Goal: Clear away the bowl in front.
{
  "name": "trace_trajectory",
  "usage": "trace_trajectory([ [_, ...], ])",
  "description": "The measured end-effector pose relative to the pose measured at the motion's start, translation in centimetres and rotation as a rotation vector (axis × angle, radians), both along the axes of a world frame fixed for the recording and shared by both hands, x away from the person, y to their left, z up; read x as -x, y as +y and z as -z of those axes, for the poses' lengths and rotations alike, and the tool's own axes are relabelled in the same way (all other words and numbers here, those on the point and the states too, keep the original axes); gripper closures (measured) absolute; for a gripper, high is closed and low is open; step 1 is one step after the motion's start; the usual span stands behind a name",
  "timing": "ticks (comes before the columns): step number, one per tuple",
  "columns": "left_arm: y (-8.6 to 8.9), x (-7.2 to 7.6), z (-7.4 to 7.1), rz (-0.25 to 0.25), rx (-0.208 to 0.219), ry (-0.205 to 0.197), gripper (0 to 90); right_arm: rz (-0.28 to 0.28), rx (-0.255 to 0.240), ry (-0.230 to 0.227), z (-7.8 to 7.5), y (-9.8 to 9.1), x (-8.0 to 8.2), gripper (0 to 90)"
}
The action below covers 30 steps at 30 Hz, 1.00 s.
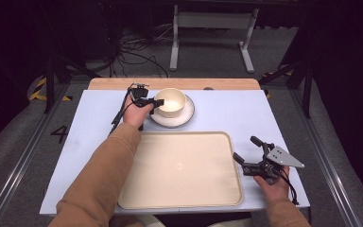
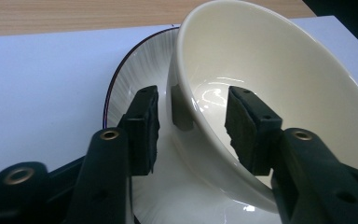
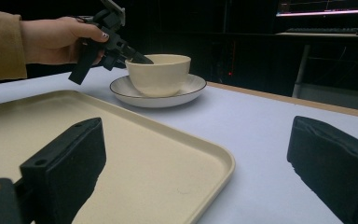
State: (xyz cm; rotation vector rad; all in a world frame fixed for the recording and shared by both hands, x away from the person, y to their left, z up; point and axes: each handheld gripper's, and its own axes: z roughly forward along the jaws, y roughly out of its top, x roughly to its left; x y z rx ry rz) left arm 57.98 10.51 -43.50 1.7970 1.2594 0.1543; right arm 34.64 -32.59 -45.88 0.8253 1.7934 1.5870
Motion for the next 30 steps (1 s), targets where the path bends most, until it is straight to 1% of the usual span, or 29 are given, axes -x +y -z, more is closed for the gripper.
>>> trace_trajectory([
  [1, 0.0, 0.0, 0.0, -0.015, 0.014, 0.014, 59.5, 0.000, 0.001, 0.000, 0.0, 0.0, 0.0, 4.9],
  [4, -0.1, -0.1, -0.1, -0.027, 0.015, 0.018, 65.4, 0.000, 0.001, 0.000, 0.0, 0.0, 0.0, 4.8],
  [5, -0.3, -0.1, -0.2, -0.032, 0.000, 0.023, 65.4, 0.000, 0.001, 0.000, 0.0, 0.0, 0.0, 4.8],
  [6, -0.6, 0.0, -0.5, -0.038, -0.042, 0.019, 66.4, -0.001, 0.001, 0.000, 0.0, 0.0, 0.0, 4.9],
  [7, -0.8, 0.0, -0.7, -0.041, -0.065, 0.019, 68.1, -0.001, 0.001, -0.001, 0.0, 0.0, 0.0, 4.9],
  [8, -1.0, 0.0, -0.8, -0.052, -0.082, 0.020, 69.0, 0.000, 0.001, -0.002, 0.0, 0.0, 0.0, 4.9],
  [9, -1.1, 0.0, -0.8, -0.061, -0.089, 0.025, 70.1, 0.000, 0.001, -0.003, 0.0, 0.0, 0.0, 4.9],
  [12, -1.2, 0.0, -0.9, -0.075, -0.091, 0.034, 73.6, -0.001, -0.002, -0.004, 0.0, 0.0, 0.0, 4.9],
  [13, -1.4, -0.1, -1.0, -0.089, -0.095, 0.036, 75.0, -0.001, -0.004, -0.004, 0.0, 0.0, 0.1, 4.9],
  [14, -1.4, -0.1, -1.0, -0.089, -0.106, 0.030, 75.9, -0.001, -0.003, -0.005, 0.0, 0.0, 0.1, 4.9],
  [19, -1.8, 0.0, -1.1, -0.109, -0.125, 0.027, 81.0, -0.003, -0.004, -0.006, 0.0, 0.0, 0.1, 4.9],
  [20, -1.9, 0.0, -1.1, -0.105, -0.128, 0.027, 82.4, -0.003, -0.004, -0.006, 0.0, 0.0, 0.1, 4.8],
  [24, -2.2, 0.0, -1.1, -0.111, -0.135, 0.018, 82.6, -0.003, -0.004, -0.007, 0.0, 0.0, 0.1, 4.8],
  [26, -2.1, 0.0, -1.1, -0.111, -0.133, 0.020, 82.6, -0.003, -0.004, -0.007, 0.0, 0.0, 0.1, 4.8],
  [30, -2.1, 0.1, -1.4, -0.107, -0.125, 0.009, 82.3, -0.003, -0.005, -0.007, 0.0, 0.0, 0.1, 4.8],
])
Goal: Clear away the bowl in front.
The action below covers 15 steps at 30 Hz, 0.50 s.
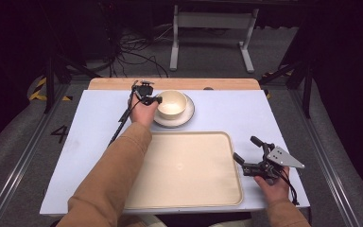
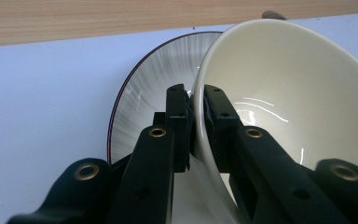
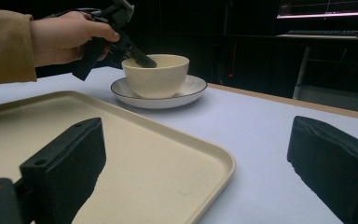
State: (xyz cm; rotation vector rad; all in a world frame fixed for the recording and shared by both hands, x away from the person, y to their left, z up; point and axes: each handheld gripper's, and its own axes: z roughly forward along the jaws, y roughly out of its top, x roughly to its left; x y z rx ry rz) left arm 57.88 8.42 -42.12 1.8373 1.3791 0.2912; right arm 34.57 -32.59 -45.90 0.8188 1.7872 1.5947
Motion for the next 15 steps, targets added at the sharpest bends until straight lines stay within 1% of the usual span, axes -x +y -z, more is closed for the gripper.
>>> trace_trajectory([
  [3, 0.0, 0.1, -0.5, 0.010, -0.003, -0.025, 81.5, 0.000, 0.000, 0.000, 0.0, 0.0, 0.0, 4.8],
  [7, 0.2, 0.3, -1.0, 0.015, -0.005, -0.028, 80.9, 0.000, 0.001, -0.001, 0.0, 0.0, 0.0, 4.8],
  [9, 0.4, 0.4, -1.3, 0.018, 0.006, -0.033, 80.9, 0.000, 0.000, 0.000, 0.0, 0.0, 0.0, 4.8],
  [11, 0.4, 0.6, -1.9, 0.023, 0.013, -0.055, 80.9, 0.000, 0.002, -0.001, 0.0, 0.0, 0.0, 4.8],
  [15, 0.5, 1.0, -3.0, 0.040, 0.029, -0.066, 81.0, 0.000, 0.000, 0.000, 0.0, 0.0, 0.0, 4.8],
])
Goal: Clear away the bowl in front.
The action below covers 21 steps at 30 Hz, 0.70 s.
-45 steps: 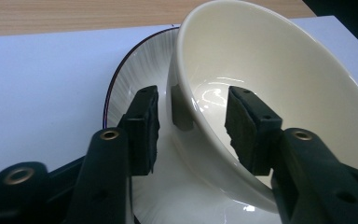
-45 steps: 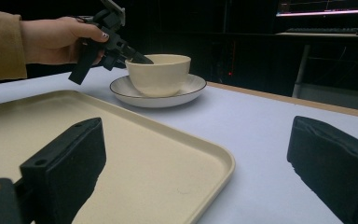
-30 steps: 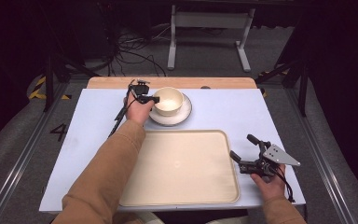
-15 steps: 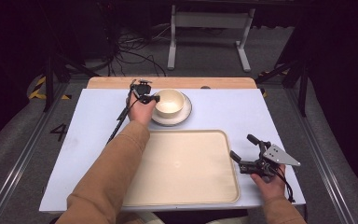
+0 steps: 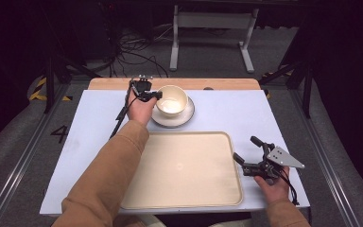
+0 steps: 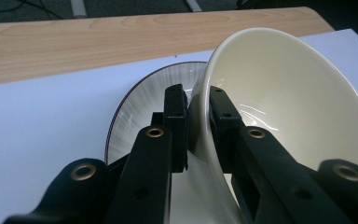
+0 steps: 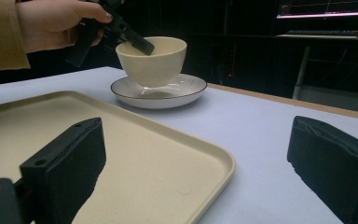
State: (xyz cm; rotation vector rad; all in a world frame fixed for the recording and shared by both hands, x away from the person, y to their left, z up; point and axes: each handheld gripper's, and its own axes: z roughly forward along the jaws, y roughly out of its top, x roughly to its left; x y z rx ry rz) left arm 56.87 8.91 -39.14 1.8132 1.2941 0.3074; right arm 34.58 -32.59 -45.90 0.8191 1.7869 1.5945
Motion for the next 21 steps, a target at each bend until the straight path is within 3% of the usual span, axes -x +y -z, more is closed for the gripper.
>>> trace_trajectory([
  [21, 1.1, 1.6, -3.8, 0.053, -0.032, -0.035, 80.6, 0.002, -0.001, 0.004, 0.0, -0.1, 0.0, 4.5],
])
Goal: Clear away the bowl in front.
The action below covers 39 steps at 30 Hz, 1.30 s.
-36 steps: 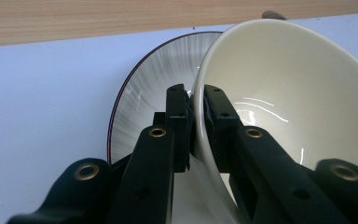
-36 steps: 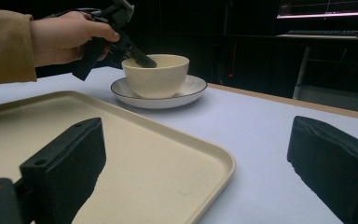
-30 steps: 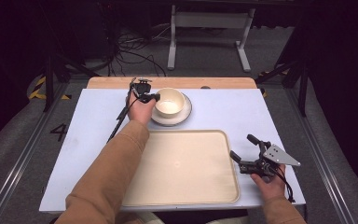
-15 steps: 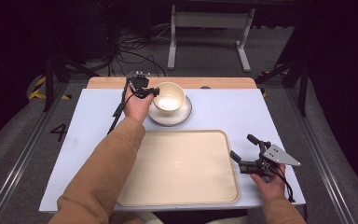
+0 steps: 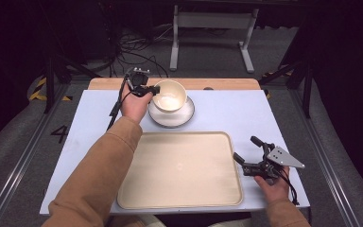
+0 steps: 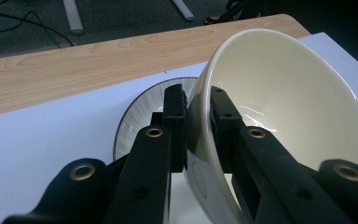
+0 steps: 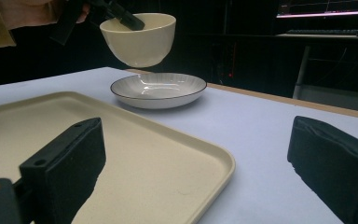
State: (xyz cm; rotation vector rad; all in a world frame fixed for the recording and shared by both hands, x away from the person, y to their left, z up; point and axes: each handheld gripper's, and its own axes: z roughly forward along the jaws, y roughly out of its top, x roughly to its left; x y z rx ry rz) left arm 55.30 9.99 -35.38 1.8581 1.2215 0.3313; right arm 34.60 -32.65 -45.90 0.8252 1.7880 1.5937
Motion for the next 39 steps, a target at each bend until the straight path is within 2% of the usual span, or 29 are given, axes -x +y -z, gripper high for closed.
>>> trace_trajectory([
  [5, 0.1, 0.5, -0.5, 0.022, -0.010, 0.002, 80.6, 0.000, -0.004, 0.000, 0.0, 0.0, 0.0, 3.4],
  [8, 0.1, 1.1, -1.1, 0.056, -0.022, -0.006, 80.5, 0.002, -0.002, -0.002, 0.0, 0.0, 0.0, 3.0],
  [13, 0.2, 1.8, -1.5, 0.088, -0.009, 0.008, 80.5, 0.004, -0.002, -0.002, 0.0, 0.0, 0.0, 1.4],
  [20, 0.2, 3.0, -2.2, 0.138, -0.036, 0.014, 80.4, 0.003, -0.004, -0.003, 0.0, 0.0, 0.0, 1.2],
  [25, 0.1, 4.1, -2.8, 0.196, -0.033, 0.025, 80.5, 0.002, -0.003, -0.003, 0.0, 0.0, 0.0, 1.2],
  [29, 0.1, 4.6, -3.1, 0.220, -0.044, 0.023, 80.4, 0.002, -0.003, -0.003, 0.0, 0.0, 0.0, 1.2],
  [39, -0.5, 6.2, -3.9, 0.315, -0.077, 0.038, 80.5, 0.002, -0.003, -0.002, 0.0, 0.0, 0.0, 1.1],
])
